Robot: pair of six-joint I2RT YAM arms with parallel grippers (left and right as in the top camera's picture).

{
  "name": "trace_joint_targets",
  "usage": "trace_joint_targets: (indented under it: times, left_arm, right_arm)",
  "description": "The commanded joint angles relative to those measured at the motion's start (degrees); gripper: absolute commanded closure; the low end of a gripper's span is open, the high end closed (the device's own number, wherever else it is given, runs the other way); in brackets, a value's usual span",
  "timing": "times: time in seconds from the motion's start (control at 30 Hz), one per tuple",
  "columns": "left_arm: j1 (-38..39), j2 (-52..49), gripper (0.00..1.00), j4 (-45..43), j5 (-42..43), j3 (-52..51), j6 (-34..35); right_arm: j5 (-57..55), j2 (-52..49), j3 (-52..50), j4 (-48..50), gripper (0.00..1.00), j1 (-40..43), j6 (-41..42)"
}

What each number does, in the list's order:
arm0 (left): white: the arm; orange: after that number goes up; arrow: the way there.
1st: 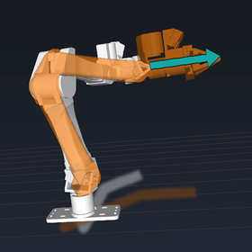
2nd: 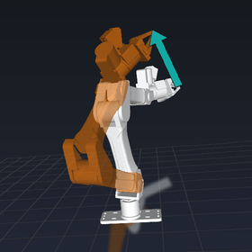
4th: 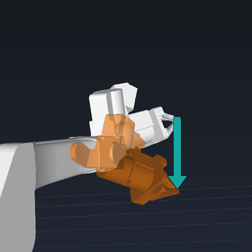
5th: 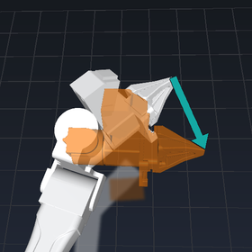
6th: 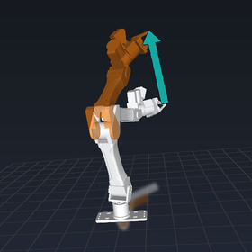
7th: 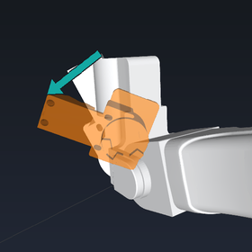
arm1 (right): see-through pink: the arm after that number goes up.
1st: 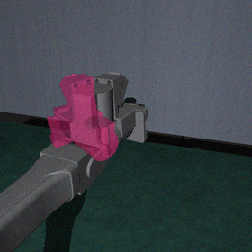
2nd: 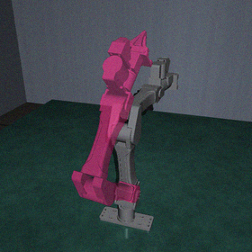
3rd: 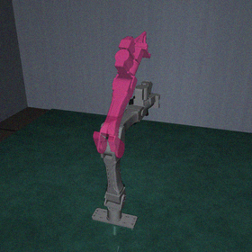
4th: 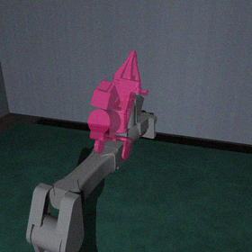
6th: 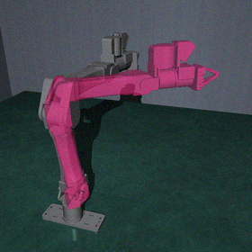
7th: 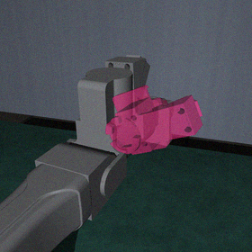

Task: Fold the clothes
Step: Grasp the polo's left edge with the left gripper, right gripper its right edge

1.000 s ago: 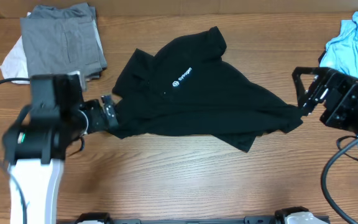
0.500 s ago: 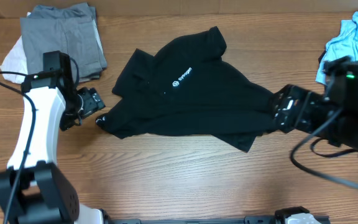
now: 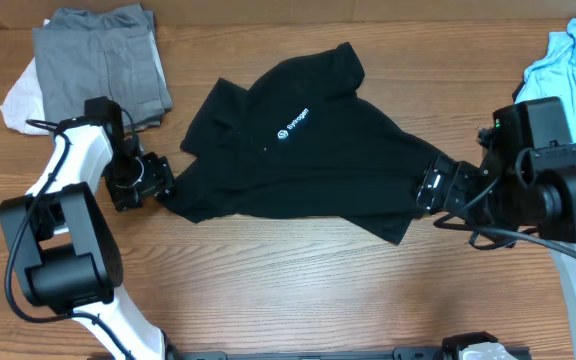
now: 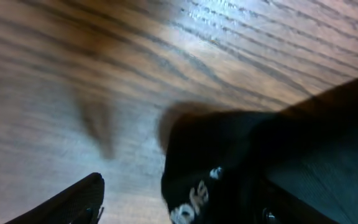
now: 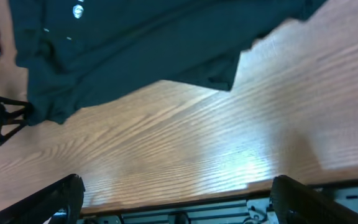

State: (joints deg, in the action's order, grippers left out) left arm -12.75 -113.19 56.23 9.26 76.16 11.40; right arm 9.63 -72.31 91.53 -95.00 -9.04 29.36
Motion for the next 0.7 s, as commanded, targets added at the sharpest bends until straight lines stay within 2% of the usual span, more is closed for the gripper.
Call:
trace_joint_targets:
  times: [0.0, 0.1, 0.27, 0.37, 0.53, 0.67]
  left_arm:
    - [0.31, -1.53, 0.30, -0.13, 1.14, 0.87, -1.75]
    - [0.72, -2.21, 0.39, 0.31, 1.11, 0.85, -1.75]
    - [1.49, -2.34, 0.47, 0.57, 1.07, 0.83, -1.53]
    - [1.53, -2.34, 0.57, 0.55, 0.74, 0.83, -0.85]
    - [1.53, -2.34, 0.56, 0.33, 0.63, 0.83, -0.63]
    - [1.53, -2.34, 0.55, 0.28, 0.63, 0.83, -0.46]
  right_arm:
    - [0.09, 0.74, -4.09, 0.90, 0.00, 0.07, 3.72]
    - [0.15, 0.74, -10.16, 3.93, 0.00, 0.07, 5.66]
    - [1.27, 0.72, -21.90, 12.85, 0.00, 0.07, 8.96]
    - [2.54, 0.63, -29.70, 20.09, 0.00, 0.07, 9.70]
    - [3.19, -0.37, -38.84, 30.80, 0.00, 0.07, 10.05]
    - [2.91, -2.73, -42.16, 36.54, 0.00, 0.07, 11.17]
